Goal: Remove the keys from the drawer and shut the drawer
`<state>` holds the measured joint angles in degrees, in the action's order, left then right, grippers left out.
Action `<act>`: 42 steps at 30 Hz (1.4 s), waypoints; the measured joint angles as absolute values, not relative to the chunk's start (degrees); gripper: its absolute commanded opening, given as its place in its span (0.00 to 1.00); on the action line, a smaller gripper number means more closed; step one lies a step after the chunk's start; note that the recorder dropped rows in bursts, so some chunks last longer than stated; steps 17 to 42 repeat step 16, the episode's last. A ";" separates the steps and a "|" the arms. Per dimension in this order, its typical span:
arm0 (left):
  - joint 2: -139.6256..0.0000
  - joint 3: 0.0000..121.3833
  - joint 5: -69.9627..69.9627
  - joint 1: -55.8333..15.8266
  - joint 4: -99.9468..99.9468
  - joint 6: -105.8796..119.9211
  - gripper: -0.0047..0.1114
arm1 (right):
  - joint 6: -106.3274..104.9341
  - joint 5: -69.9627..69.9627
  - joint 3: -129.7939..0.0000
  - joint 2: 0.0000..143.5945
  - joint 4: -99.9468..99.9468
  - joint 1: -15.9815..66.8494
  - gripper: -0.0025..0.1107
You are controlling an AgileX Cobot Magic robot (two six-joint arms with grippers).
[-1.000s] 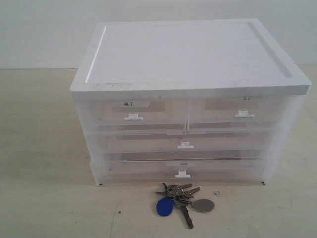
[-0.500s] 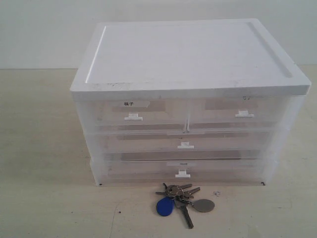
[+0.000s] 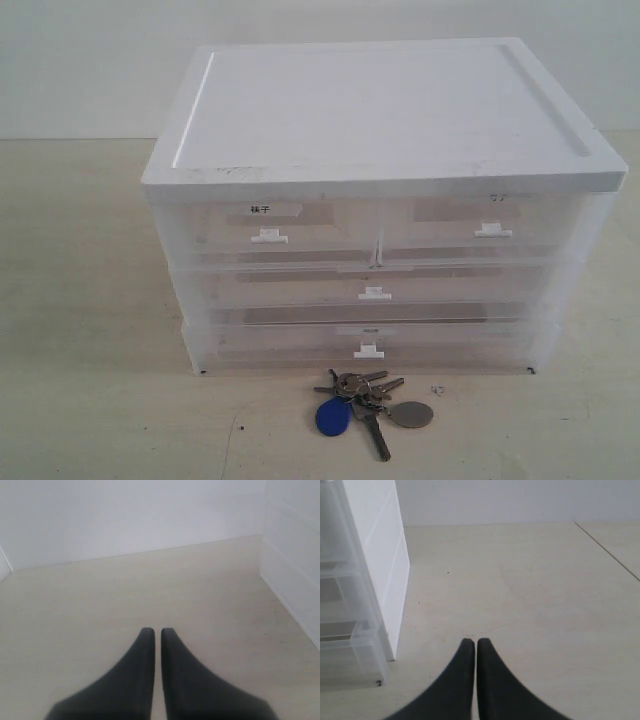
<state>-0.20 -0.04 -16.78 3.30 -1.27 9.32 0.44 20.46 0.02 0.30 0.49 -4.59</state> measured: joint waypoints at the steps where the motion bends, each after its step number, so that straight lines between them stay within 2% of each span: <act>1: -0.20 -0.04 -16.78 3.30 -1.27 9.32 0.08 | 0.44 20.46 0.02 0.30 0.49 -4.59 0.02; 42: -0.20 -0.04 -16.78 3.30 -1.27 9.32 0.08 | 0.44 20.46 0.02 0.30 0.00 -4.59 0.02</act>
